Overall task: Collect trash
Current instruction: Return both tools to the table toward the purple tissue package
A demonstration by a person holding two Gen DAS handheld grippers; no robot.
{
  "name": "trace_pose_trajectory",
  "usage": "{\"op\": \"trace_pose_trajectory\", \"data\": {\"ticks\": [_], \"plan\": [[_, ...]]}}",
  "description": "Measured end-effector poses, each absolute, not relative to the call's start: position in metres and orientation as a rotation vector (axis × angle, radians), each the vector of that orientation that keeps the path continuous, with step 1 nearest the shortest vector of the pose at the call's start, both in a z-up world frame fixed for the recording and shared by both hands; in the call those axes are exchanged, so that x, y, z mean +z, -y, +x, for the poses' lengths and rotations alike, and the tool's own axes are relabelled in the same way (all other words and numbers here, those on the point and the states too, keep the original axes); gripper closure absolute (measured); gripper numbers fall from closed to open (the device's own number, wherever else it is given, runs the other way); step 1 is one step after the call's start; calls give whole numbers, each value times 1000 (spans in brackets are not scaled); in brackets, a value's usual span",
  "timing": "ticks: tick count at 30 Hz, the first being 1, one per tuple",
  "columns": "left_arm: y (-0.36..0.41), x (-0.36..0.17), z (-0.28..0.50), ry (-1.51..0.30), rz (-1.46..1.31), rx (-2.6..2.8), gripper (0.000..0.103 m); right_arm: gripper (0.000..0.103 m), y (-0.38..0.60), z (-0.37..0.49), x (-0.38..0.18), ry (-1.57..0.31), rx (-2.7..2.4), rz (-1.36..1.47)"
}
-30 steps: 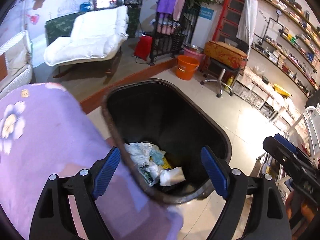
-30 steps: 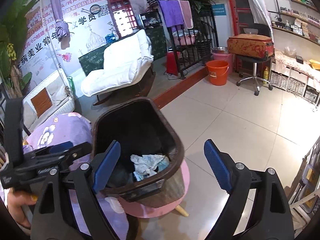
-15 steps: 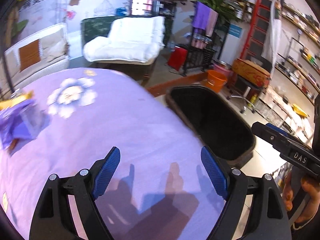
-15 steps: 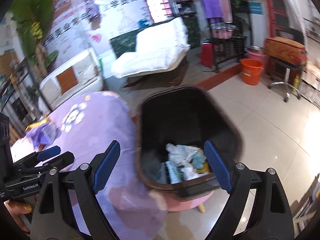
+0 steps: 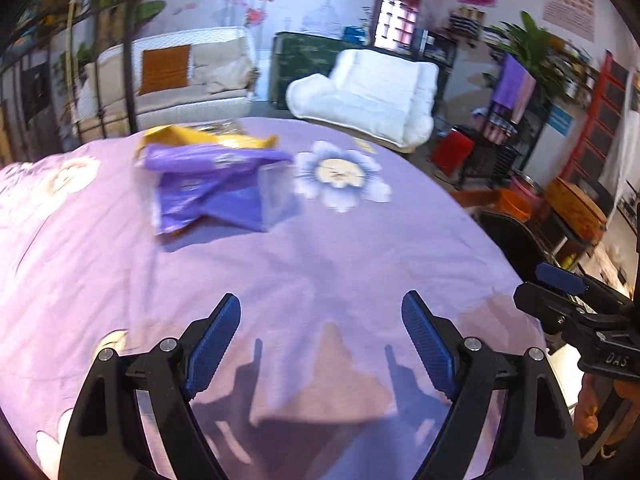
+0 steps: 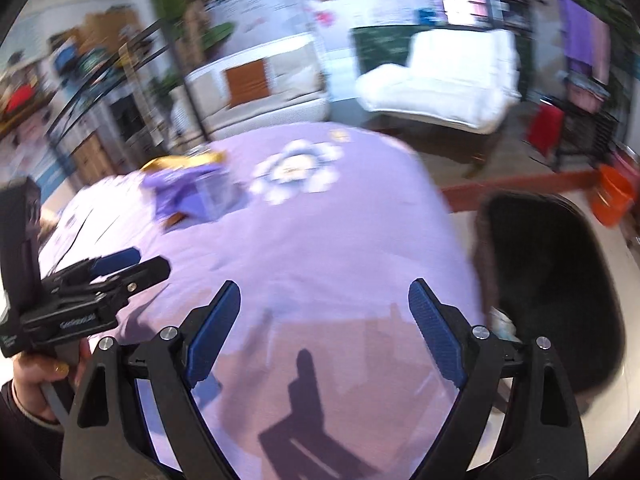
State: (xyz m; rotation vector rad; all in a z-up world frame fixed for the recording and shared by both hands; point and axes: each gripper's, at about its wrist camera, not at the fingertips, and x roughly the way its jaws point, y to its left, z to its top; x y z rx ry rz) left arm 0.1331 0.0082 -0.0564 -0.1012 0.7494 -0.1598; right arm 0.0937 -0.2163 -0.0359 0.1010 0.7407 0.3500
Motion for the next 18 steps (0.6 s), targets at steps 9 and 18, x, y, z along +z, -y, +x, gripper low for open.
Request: {"op": "trace_pose_trajectory", "data": {"ticks": [9, 18], "plan": [[-81, -55, 123, -742, -198, -33, 21, 18, 101, 138, -24, -749, 547, -100], [-115, -59, 123, -743, -243, -12, 21, 30, 26, 193, -24, -700, 610, -331]]}}
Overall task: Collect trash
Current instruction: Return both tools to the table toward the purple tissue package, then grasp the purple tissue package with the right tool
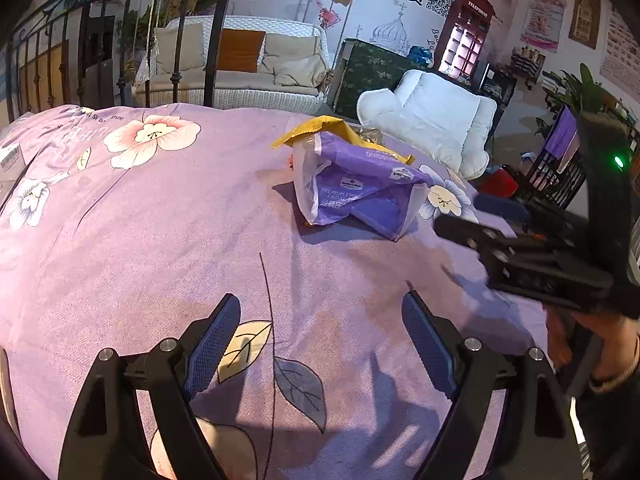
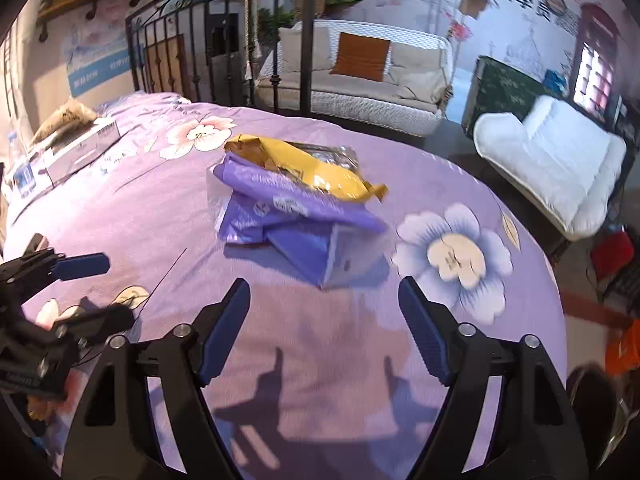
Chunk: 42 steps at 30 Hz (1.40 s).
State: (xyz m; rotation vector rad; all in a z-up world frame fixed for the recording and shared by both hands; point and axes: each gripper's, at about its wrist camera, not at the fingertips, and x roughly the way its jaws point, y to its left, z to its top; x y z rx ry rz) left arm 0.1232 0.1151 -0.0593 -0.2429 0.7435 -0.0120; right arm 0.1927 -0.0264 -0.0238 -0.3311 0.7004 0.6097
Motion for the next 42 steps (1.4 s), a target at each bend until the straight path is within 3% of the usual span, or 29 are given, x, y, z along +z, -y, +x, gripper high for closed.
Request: {"op": "trace_pose_trajectory", "data": {"ticks": [8, 10, 12, 14, 31, 42], "plan": [[-126, -63, 130, -753, -269, -20, 21, 47, -25, 216, -36, -608, 593, -585], [-127, -64, 130, -753, -270, -19, 21, 60, -29, 216, -40, -598, 592, -623], [-129, -65, 131, -756, -274, -18, 21, 80, -28, 214, -42, -596, 602, -636], [-129, -66, 132, -758, -276, -17, 21, 88, -24, 210, -42, -590, 610, -637], [-131, -67, 134, -755, -297, -31, 21, 92, 48, 145, -13, -614, 662, -354], [-128, -53, 180, -714, -373, -87, 21, 92, 106, 118, -2, -589, 516, -227]]}}
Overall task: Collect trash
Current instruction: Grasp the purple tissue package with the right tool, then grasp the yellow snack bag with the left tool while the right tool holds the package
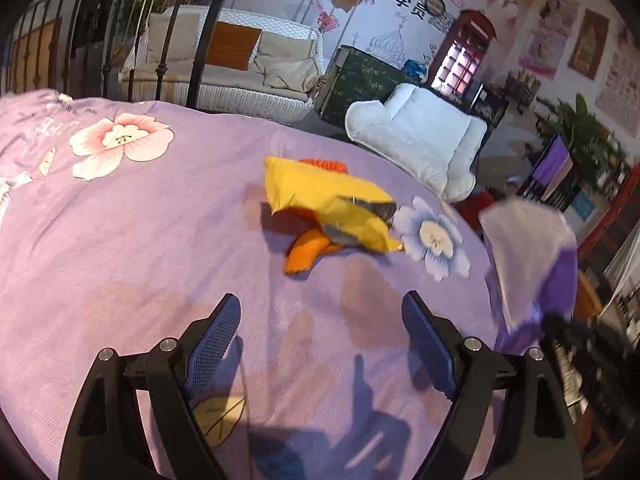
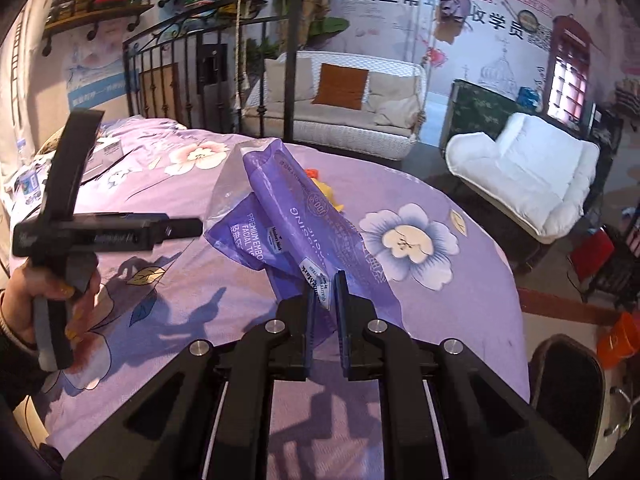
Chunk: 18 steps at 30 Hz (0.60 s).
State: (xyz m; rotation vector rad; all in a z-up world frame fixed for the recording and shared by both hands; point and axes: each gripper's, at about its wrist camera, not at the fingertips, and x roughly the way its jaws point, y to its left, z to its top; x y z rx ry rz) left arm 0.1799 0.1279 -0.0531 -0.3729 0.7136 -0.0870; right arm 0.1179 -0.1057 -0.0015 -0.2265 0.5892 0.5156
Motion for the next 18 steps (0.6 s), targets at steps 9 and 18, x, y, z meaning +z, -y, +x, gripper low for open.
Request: {"op": "trace_pose_trajectory", "data": {"ticks": [9, 18], "plan": [[-139, -65, 242, -722, -580, -95, 21, 92, 123, 110, -2, -585, 468, -193], [-147, -76, 274, -710, -740, -71, 35, 92, 127, 110, -6, -600, 454, -174]]}}
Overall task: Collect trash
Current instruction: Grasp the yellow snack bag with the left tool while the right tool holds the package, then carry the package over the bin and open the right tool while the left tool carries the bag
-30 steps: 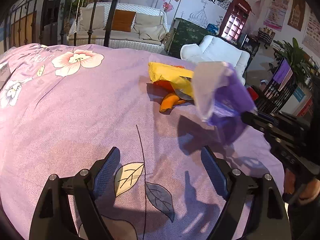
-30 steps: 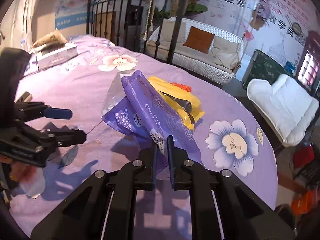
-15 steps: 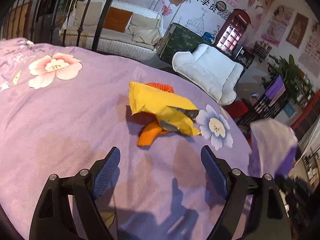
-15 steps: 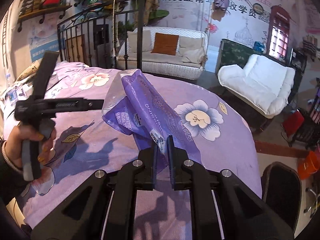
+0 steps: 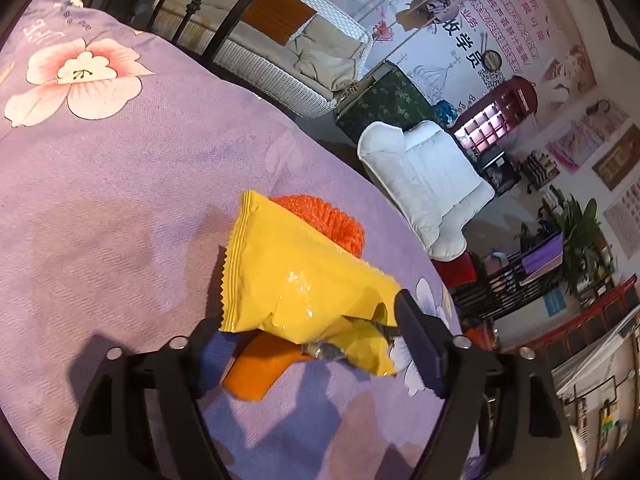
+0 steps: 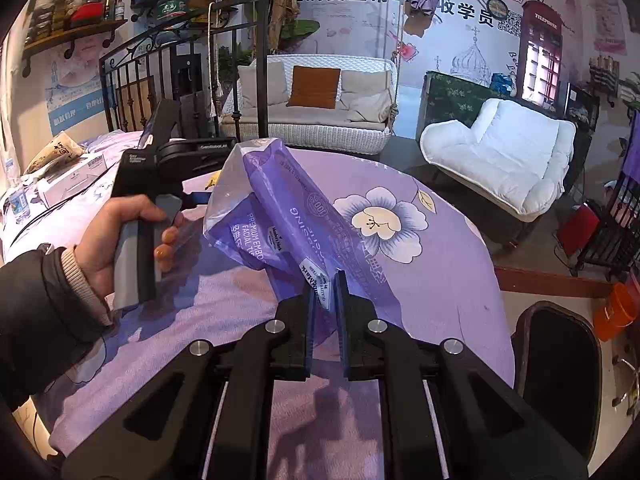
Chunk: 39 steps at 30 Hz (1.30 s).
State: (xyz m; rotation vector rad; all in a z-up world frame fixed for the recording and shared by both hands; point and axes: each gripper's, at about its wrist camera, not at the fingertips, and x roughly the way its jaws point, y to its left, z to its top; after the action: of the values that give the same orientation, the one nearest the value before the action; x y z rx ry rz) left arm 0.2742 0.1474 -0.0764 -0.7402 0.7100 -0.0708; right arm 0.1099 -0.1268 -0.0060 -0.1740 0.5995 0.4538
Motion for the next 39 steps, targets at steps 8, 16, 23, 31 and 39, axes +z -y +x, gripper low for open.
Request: {"op": "trace_pose_trajectory", "data": {"ticks": [8, 16, 23, 31, 39], "plan": [[-141, -71, 264, -695, -726, -80, 85, 92, 131, 107, -12, -606, 439, -148], [-115, -39, 228, -638, -624, -141, 97, 92, 139, 99, -10, -589, 419, -112], [-82, -8, 187, -588, -479, -187, 97, 92, 151, 89, -5, -574, 398, -92], [-38, 4, 160, -583, -344, -240, 97, 92, 182, 81, 2, -559, 329, -66], [8, 8, 153, -566, -268, -342, 97, 92, 238, 78, 6, -555, 181, -38]]}}
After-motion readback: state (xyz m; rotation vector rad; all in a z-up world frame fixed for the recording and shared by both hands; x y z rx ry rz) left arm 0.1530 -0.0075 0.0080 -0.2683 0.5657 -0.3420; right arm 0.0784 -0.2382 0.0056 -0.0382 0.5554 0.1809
